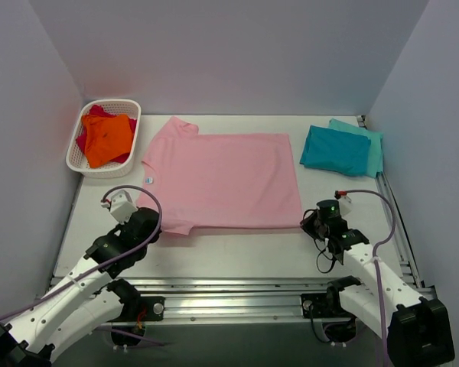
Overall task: Fold and stack the t-shirts
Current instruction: Grap the side of the flattened tshirt closest away from the robot with both arms, then fold the flattened tshirt in 1/3 of the way
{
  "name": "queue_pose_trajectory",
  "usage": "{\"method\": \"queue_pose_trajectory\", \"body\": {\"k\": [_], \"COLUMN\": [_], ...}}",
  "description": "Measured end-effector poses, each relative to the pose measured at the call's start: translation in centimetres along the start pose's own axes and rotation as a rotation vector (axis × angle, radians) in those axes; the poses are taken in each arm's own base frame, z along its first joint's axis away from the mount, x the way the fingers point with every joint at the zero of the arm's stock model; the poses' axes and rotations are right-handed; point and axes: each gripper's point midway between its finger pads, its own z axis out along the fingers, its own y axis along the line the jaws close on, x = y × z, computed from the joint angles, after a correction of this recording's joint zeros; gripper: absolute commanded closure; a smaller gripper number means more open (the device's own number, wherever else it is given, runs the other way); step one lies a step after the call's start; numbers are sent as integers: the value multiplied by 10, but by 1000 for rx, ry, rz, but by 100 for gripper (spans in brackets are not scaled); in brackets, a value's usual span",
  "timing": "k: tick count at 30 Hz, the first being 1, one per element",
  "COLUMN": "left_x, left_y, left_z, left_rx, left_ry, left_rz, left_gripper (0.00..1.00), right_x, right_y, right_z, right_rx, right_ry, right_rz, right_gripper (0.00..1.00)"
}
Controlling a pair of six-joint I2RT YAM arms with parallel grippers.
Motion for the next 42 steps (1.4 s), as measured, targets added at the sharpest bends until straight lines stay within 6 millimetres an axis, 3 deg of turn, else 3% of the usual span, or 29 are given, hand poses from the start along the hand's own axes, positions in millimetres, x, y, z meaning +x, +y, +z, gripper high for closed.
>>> {"method": "queue_pose_trajectory", "body": {"k": [7, 18, 28, 35, 37, 38, 39, 40, 41, 42], "left_x": [-10, -38, -42, -60, -67, -69, -71, -72, -71, -70], "left_y": [-9, -29, -40, -63, -73, -76, -80, -81, -82, -80], "left_z": [13, 45, 109, 161, 182, 195, 207, 223, 234, 245], "left_rx": [-40, -38, -74, -74, -65, -66, -62, -60, -65, -77], "left_ry": [7, 56, 181, 215, 222, 233, 245, 257, 270, 286], "left_rz": [29, -23, -57, -51, -45, -40, -30, -21, -23, -21], "left_gripper": [98, 97, 98, 96, 74, 56, 18, 12, 8, 3], "right_x": [-13, -64, -84, -97, -100, -100, -100, -100, -102, -103], "right_y": [18, 71, 87, 97, 100, 101, 102, 102, 104, 106], "right_z": [13, 29, 59, 105, 124, 133, 143, 153, 162, 170], "right_rx": [15, -17, 42, 108, 125, 137, 151, 164, 171, 181], "right_ry": [12, -77, -87, -80, -79, -75, -68, -63, -63, -62], "right_rz": [-30, -60, -71, -67, -64, -66, -68, -68, -61, -62], "right_gripper": [100, 100, 100, 100, 100, 100, 100, 73, 54, 15]}}
